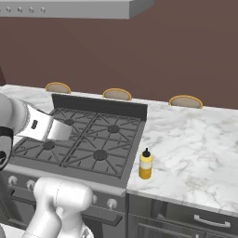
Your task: Take 2 condiments from the cabinet and move them on the counter near the stove.Make sure the condiments are lined up with each other, next to each other.
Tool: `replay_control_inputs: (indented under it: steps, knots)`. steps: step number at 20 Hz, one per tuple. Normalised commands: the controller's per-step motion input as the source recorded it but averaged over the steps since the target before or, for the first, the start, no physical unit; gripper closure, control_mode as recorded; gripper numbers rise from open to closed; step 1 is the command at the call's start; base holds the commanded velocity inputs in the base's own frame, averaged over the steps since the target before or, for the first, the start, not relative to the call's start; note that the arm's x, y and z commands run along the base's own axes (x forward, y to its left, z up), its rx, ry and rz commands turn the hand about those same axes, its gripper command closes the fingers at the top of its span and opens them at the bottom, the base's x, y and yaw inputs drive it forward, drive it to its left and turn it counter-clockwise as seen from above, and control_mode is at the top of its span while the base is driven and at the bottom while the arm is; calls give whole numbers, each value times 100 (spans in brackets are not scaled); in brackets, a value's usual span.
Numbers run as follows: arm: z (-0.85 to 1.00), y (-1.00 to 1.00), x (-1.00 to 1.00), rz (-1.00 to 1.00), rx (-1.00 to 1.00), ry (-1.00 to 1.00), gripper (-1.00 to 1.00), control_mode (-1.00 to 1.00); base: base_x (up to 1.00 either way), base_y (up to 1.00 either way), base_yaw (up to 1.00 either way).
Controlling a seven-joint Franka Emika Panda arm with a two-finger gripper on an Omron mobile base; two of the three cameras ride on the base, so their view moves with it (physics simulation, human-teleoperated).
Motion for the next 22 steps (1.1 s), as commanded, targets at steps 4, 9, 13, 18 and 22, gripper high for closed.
replay_control_inputs:
  steps: [4,9,13,18,22]
  knots:
    - [0,0,-17,0,0,-4,-100,-100,0,0,0]
    - [0,0,0,0,0,0,-100,-100,0,0,0]
    - [0,0,0,0,0,0,-100,100,-3,8,2]
    - [0,0,0,0,0,0,-100,100,-30,65,23]
    - [0,0,0,0,0,0,-100,100,-67,99,46]
